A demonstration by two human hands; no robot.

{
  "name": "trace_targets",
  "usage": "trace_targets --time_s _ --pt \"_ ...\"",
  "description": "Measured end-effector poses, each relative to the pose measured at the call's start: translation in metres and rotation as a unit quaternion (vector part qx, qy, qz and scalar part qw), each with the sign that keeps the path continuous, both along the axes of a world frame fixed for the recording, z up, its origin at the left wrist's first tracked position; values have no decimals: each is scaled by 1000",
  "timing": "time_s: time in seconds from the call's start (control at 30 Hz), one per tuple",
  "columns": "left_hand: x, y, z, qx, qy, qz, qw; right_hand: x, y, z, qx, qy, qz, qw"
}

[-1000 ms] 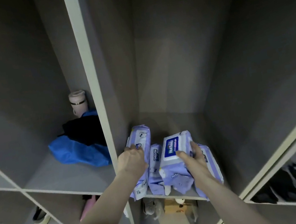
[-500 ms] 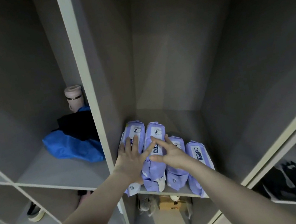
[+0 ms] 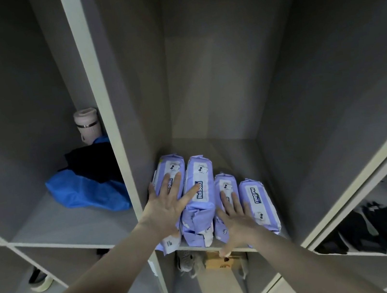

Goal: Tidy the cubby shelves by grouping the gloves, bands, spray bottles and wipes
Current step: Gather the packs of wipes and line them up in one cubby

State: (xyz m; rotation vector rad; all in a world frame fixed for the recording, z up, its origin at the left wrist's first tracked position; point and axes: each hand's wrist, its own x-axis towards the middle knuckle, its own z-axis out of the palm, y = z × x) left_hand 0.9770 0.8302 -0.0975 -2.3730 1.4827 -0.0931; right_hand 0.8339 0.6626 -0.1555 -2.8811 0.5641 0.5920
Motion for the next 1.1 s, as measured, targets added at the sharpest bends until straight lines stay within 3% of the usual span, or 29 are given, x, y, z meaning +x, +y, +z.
trace_targets --time_s 0.23,0.5,0.63,0.77,0.97,1.1 --pt "1 -2 2 10 5 -4 1000 -21 6 -18 33 -124 -29 991" --pt "4 2 0 -8 40 2 999 -32 8 0 71 -124 -7 990" --pt "4 2 2 -14 61 6 998 -50 -19 18 12 -178 -47 983" --pt "5 -1 9 14 91 3 996 -75 -31 2 42 -110 -156 981" --pt "10 -6 25 65 129 -6 989 -72 -16 -13 0 -134 -143 980" --pt "9 0 21 53 83 -20 995 -75 -21 -3 25 -95 -134 986"
